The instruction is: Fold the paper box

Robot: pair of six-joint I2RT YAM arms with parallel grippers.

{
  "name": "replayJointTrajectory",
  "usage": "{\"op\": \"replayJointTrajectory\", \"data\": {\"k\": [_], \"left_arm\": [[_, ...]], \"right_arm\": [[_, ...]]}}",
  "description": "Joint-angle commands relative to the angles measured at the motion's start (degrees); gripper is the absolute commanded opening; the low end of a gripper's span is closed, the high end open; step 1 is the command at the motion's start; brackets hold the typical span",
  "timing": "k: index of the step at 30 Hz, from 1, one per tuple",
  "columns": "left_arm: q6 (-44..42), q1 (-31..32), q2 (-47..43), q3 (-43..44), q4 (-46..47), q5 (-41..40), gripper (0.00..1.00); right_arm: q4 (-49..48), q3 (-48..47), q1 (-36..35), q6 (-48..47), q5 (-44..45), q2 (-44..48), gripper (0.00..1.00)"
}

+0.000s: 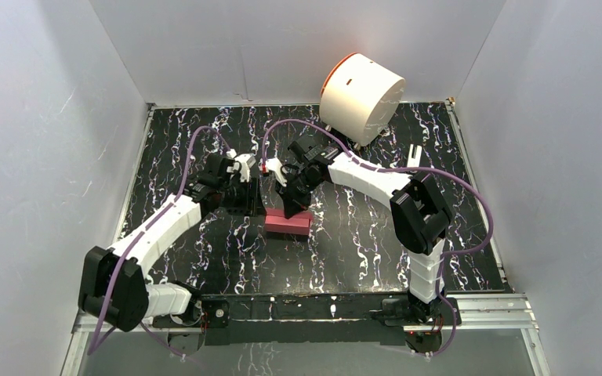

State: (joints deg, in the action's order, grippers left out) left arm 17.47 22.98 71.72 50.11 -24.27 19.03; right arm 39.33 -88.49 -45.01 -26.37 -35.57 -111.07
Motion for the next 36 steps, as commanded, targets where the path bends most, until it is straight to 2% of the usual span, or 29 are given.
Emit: {"op": "replayJointTrajectory", "data": {"k": [1, 3, 10, 17, 23, 28, 36], "left_arm": [[-2.55, -0.37, 2.57, 4.08, -1.32, 3.11, 0.39], [-2.86, -0.3, 3.7, 5.07, -1.77, 4.17, 0.31], [-2.66, 0.65, 5.15, 6.88, -2.38, 4.55, 0.16], [-0.87, 3.48, 5.41, 6.45, -3.01, 0.58, 0.07], [1.0, 5.08, 5.02, 5.53, -3.02, -3.49, 0.07], [2.52, 7.12, 4.75, 5.87, -2.97, -6.2, 0.02], [6.62, 10.03, 4.68, 4.21, -2.11, -12.52, 0.0]], "right_arm": [[1.99, -2.43, -0.14, -1.14, -0.84, -1.32, 0.0], [1.83, -2.26, -0.16, -1.14, -0.78, -1.3, 0.0], [1.74, -2.55, -0.16, -1.14, -0.29, -1.61, 0.0], [0.53, -3.03, -0.25, 0.04, 1.4, -1.61, 0.0], [-0.66, -3.01, -0.25, 1.19, 3.05, -1.14, 0.0], [-2.02, -2.86, -0.56, 3.04, 5.3, -0.5, 0.0], [-7.84, -0.25, -0.82, 9.07, 10.28, 2.74, 0.19]]}}
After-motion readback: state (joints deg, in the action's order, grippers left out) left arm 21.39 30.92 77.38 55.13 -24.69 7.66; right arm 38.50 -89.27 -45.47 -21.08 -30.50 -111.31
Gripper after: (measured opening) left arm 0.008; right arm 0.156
